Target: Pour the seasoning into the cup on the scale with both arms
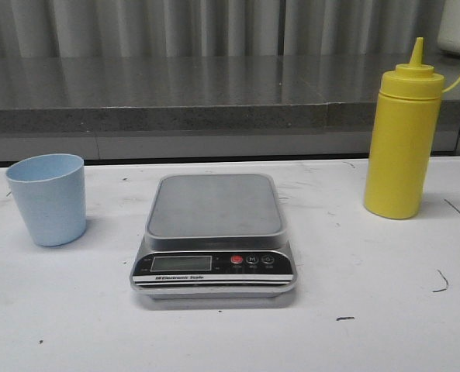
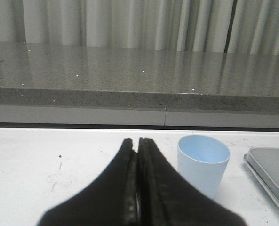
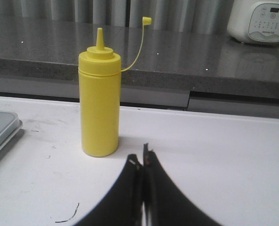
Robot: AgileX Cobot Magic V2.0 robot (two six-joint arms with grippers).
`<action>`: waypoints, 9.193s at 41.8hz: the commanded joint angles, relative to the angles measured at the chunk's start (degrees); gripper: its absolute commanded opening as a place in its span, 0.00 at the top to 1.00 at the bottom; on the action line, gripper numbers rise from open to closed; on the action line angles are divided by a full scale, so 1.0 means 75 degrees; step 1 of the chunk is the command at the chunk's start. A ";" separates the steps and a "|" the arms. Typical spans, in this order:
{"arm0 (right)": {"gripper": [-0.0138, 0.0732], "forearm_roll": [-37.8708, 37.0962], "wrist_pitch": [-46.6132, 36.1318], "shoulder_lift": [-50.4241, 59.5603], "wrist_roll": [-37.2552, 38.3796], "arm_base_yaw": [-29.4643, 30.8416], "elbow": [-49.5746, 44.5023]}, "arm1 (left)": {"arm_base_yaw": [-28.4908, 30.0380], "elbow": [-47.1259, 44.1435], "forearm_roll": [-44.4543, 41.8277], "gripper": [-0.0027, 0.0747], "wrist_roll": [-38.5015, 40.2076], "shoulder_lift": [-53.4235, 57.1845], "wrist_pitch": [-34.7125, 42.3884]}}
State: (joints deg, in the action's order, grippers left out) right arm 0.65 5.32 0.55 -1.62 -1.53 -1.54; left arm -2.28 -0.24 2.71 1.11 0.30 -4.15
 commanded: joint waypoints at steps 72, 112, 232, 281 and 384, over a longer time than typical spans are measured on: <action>0.92 0.0063 0.3078 -0.3728 -0.0059 0.0052 0.5175 | 0.0024 0.5104 -0.0054 0.99 0.0037 -0.3278 -0.3295; 0.15 0.0069 0.3726 -0.5735 -0.0059 0.0052 0.5175 | 0.0024 0.4930 -0.0037 0.29 0.0037 -0.5156 -0.3066; 0.15 0.0069 0.3726 -0.5735 -0.0059 0.0052 0.5175 | -0.3141 1.2830 -0.0167 0.99 -0.0077 -1.3354 -0.6803; 0.15 0.0069 0.3733 -0.5735 -0.0059 0.0052 0.5175 | -0.3794 1.3696 -0.0069 0.51 -0.0031 -1.4024 -0.6979; 0.09 0.1191 -0.1525 -0.9240 -0.0461 -0.1235 0.4544 | -0.2638 0.6499 -0.0620 0.51 0.0502 -0.5213 -0.5375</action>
State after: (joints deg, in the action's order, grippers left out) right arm 8.57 5.98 -66.06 -4.40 -10.00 33.32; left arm -22.34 47.06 -1.91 4.49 -38.93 -48.57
